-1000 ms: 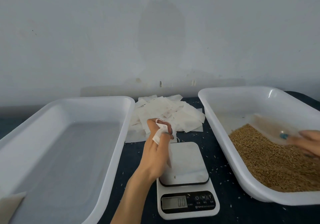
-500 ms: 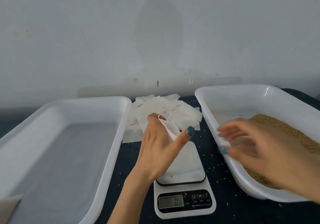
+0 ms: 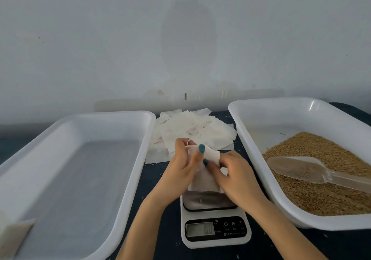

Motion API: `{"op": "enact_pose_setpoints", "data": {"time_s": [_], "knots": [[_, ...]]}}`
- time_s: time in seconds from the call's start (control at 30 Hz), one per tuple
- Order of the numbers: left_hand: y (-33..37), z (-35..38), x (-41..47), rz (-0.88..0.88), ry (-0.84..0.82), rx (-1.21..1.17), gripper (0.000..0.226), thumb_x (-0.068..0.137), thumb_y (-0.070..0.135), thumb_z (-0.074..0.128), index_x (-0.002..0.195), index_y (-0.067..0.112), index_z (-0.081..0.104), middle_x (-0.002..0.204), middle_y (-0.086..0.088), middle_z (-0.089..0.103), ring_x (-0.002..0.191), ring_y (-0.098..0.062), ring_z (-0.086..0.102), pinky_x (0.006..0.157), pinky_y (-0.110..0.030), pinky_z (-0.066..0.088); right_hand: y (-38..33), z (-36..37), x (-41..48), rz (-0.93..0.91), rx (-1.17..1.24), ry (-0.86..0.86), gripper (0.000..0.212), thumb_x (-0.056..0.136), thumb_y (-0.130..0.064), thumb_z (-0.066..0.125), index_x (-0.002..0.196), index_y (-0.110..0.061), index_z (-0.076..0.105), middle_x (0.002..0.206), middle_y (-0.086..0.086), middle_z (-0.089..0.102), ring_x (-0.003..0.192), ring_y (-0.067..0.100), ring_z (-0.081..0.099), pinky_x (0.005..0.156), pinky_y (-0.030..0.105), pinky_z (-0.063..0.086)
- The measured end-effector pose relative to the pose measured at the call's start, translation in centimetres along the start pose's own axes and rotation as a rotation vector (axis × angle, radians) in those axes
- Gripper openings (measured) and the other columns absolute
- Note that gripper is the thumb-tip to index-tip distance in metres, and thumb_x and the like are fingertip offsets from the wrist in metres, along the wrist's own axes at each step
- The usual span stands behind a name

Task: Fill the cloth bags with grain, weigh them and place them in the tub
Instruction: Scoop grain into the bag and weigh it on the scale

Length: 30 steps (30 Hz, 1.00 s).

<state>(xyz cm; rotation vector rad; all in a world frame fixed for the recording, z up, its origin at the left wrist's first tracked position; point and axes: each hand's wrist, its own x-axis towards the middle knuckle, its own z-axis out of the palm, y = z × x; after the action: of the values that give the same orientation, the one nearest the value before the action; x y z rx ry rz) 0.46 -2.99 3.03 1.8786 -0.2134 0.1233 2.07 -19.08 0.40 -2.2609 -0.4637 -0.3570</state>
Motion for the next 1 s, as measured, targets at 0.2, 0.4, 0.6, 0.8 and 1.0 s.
{"op": "enact_pose_setpoints", "data": {"time_s": [0.2,0.4,0.6,0.8,1.0], "knots": [[-3.7,-0.2,0.0,-0.029,0.037,0.299,0.009,0.098,0.031,0.059,0.106,0.031,0.054,0.088,0.011,0.061,0.064,0.002,0.053,0.058,-0.012,0.040,3.2,1.2,0.1,0.035,0.130,-0.075,0.015,0.085,-0.047,0.065,0.074,-0.038,0.062,0.078,-0.009,0.058,0.090,0.006,0.050,0.073,0.023,0.048],[-4.4,-0.5,0.2,-0.022,0.152,0.226,0.019,0.095,0.039,0.058,0.112,0.030,0.059,0.105,0.015,0.064,0.092,-0.002,0.059,0.073,-0.020,0.050,4.4,0.8,-0.1,0.038,0.341,0.059,0.013,0.096,-0.037,0.055,0.099,-0.035,0.068,0.093,-0.022,0.068,0.089,0.000,0.065,0.074,0.012,0.049],[-5.1,-0.6,0.3,-0.051,0.195,0.264,0.021,0.098,0.035,0.057,0.118,0.029,0.056,0.105,0.014,0.063,0.096,-0.002,0.059,0.083,-0.029,0.052,5.0,1.3,-0.2,0.143,0.317,0.102,0.035,0.098,-0.041,0.042,0.110,-0.018,0.065,0.099,-0.010,0.071,0.096,0.000,0.066,0.088,0.025,0.051],[-5.4,-0.6,0.4,-0.047,0.199,0.280,0.019,0.099,0.033,0.056,0.117,0.029,0.057,0.107,0.010,0.062,0.096,-0.002,0.058,0.081,-0.026,0.051,5.1,1.2,0.0,0.197,0.346,0.108,0.023,0.104,-0.026,0.043,0.111,-0.016,0.063,0.102,-0.009,0.070,0.096,-0.008,0.062,0.082,0.005,0.044],[-5.3,-0.5,0.4,-0.037,0.194,0.271,0.017,0.099,0.031,0.056,0.116,0.029,0.058,0.105,0.011,0.062,0.097,-0.001,0.057,0.079,-0.024,0.050,4.8,1.1,0.0,0.206,0.355,0.114,0.022,0.104,-0.024,0.044,0.110,-0.016,0.063,0.101,-0.008,0.070,0.093,-0.010,0.062,0.080,0.006,0.045]]}}
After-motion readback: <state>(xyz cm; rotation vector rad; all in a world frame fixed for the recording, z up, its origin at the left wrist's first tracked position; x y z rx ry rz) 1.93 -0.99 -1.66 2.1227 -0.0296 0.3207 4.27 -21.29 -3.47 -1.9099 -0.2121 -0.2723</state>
